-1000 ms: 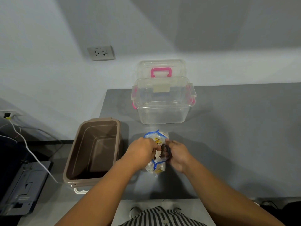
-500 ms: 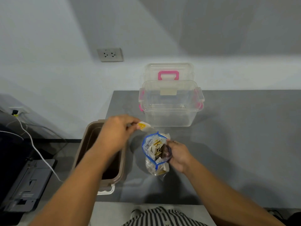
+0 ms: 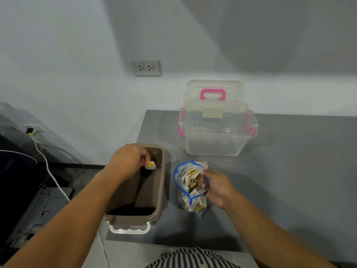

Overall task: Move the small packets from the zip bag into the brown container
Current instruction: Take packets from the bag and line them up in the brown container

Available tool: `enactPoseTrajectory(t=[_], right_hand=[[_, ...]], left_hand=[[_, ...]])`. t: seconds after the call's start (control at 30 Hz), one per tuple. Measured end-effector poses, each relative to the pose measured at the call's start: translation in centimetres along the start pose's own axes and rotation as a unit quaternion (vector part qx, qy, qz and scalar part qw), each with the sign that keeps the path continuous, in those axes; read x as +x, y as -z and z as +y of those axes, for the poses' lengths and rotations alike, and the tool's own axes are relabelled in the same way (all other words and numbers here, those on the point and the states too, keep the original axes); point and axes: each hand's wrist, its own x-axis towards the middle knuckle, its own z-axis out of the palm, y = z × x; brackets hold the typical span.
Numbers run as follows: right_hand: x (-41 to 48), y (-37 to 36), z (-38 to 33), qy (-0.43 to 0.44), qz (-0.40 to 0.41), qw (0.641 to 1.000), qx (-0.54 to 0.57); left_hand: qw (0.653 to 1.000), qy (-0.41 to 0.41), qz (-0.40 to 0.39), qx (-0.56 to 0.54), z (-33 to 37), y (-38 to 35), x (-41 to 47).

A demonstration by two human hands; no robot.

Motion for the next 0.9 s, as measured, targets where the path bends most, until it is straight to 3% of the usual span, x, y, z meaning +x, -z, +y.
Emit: enactPoseTrajectory(t=[0.2,0.6,0.9], right_hand=[[-1.4,-1.4,0.0,0.008,-0.005,1.000,0.003],[-1.1,-2.1,2.5,0.007,0.002,0.999,0.036],[-1.0,-1.4,3.3,0.006,0.023,0.998,0.061]], left_hand=[[0.997,0.000,-0.062,0.053,0.7,-2.3,2.0],[0.994,-0.022,-0.002,0.109,0.5,-5.0,2.4],[0.990,-0.041,-0.001,0.134,0.9,-5.4,2.8]])
